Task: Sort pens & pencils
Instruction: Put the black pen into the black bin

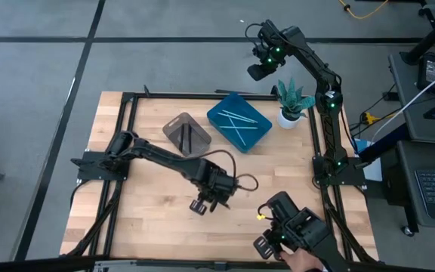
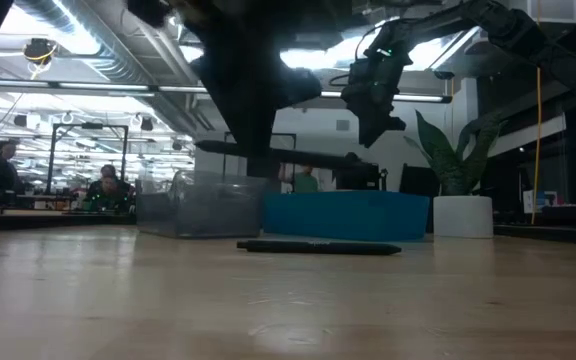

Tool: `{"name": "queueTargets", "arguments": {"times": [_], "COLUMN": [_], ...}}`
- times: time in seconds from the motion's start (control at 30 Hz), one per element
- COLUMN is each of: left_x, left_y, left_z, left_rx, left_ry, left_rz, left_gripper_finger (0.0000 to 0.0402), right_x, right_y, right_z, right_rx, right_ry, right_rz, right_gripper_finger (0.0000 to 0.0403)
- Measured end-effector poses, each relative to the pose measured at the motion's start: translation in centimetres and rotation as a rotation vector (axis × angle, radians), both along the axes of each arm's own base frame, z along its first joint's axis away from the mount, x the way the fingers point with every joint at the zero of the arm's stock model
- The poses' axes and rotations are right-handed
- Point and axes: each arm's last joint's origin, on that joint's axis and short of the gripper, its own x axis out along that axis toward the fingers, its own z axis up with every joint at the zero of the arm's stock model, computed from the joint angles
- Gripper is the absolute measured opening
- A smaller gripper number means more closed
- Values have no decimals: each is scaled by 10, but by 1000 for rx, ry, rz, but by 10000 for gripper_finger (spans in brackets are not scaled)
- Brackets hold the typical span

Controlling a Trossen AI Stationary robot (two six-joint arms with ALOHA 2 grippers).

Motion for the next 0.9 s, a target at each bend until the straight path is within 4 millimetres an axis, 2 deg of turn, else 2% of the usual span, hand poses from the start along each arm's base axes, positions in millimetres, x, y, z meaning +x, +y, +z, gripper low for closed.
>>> {"name": "queueTargets", "arguments": {"times": [0.27, 0.6, 0.9], "left_x": [6, 6, -3], "left_y": [43, 74, 111], "left_z": [0, 6, 33], "left_rx": [-3, -3, 17], "left_ry": [36, 46, -37], "left_rz": [217, 437, 734], "left_gripper_finger": [16, 16, 16], "right_x": [-2, -8, -11], "right_y": [-1, -5, -5], "right_z": [0, 0, -1], "right_rx": [1, -3, 8], "right_ry": [3, 6, 15], "right_rz": [1, 1, -3], "right_gripper_finger": [90, 90, 90]}}
